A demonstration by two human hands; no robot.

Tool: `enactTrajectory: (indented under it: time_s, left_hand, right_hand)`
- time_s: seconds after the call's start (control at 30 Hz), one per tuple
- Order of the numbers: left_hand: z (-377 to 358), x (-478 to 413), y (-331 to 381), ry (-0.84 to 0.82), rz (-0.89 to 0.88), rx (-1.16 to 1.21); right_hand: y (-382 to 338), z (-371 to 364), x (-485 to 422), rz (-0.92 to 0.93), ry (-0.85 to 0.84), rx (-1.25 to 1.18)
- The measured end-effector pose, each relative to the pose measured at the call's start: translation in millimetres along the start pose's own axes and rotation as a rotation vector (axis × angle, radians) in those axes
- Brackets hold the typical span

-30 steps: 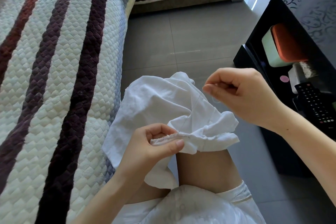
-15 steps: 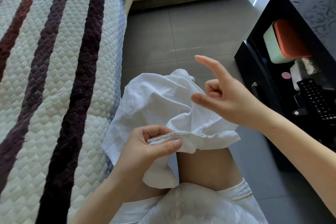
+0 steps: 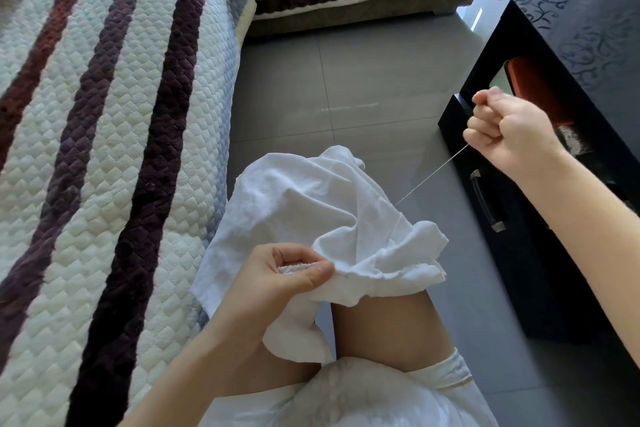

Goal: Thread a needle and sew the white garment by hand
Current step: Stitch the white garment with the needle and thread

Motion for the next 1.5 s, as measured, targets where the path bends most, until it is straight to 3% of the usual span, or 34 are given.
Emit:
enactTrajectory:
  time_s: [0.1,0.3,0.4,0.53,0.67,0.87,1.13,1.5]
  left_hand:
    - [-3.4,0.8,-1.7,-0.051,0.040,-0.054]
    - [-9.0,1.6,-4.2,-0.118,0.047,-0.101]
    - [-10.0,2.9,-5.7,-0.143,0.045,-0.142]
    - [-6.1,5.8,-5.0,-0.139,0.012,-0.106]
    - [-1.7,6.0,-5.1,-0.146,-0.007,-0.066]
    - [0.6,7.1,-3.2,-0.129,-0.033,-0.032]
    - [0.0,6.5,-0.5,-0.082,-0.041,0.016]
    - [3.7,3.5,3.1,-0.062,-0.108,-0.088]
  right_hand:
    - [-2.9,0.3,-6.7,-0.142,-0.025,-0.345]
    - [-19.4,-13.0,-10.5,-0.145,-0.051,-0.637]
    - [-17.7,-20.8,-4.6,-0.142,-0.038,-0.666]
    - [-1.2,-43.7,24.1,-0.070,-0.055,-0.255]
    - [22.3,-78.0,75.4,0.082,-0.249,0.317]
    - [78.9,-96.2,133.3,0.244,-0.474,0.904]
    - [87.0,-91.4,144.1,0.432,-0.431,1.051]
    - [89.1,-90.4,137.9,0.404,-0.442,1.012]
Point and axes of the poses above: each hand's wrist, its own x-axis away from the middle knuckle, its own z-axis out of the back of the hand, y = z × x, the point moved 6 cm from there along -x, towards the middle knuckle, and after that the axes turned 11 degrees about -z, right-handed, at the moved point
